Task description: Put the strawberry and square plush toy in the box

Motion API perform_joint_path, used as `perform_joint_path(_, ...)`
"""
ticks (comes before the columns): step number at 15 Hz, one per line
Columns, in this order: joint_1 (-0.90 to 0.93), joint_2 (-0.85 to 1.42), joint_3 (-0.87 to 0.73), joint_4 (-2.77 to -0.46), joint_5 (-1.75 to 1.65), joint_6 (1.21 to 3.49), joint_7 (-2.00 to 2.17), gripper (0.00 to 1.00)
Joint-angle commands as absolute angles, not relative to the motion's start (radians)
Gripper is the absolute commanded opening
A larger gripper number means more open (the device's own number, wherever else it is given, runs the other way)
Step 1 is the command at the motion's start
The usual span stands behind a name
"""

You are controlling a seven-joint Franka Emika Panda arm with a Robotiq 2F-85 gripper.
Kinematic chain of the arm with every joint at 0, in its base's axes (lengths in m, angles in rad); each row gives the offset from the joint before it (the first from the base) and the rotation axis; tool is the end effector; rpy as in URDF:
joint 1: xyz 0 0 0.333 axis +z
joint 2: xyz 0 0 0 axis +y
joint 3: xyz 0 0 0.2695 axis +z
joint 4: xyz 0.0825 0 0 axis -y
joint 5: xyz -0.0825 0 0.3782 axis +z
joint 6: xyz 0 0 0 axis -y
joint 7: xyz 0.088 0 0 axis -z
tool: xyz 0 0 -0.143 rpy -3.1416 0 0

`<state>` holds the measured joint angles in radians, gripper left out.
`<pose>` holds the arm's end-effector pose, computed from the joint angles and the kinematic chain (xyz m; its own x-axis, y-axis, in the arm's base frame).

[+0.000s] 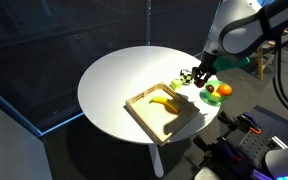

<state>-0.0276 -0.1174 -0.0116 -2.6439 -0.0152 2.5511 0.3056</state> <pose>0.4271 -0.0166 0.2082 0.9450 -0.3260 0.0256 -0.3261 -0.9453 -0.0003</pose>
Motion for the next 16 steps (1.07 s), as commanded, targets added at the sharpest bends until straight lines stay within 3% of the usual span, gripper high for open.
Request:
perform_joint_path(1,-0.032,-0.119,-0.005,-2.642,-0.010,2.545,0.299,0.56)
perform_joint_path(10,-0.032,-0.124,-0.004,-2.642,-0.009,2.541,0.292,0.56)
perform_joint_path(11,-0.032,-0.124,-0.004,-2.642,-0.009,2.541,0.292,0.31)
perform_joint_path(16,-0.014,-0.108,0.027,-2.626,-0.023,2.542,0.310,0.31)
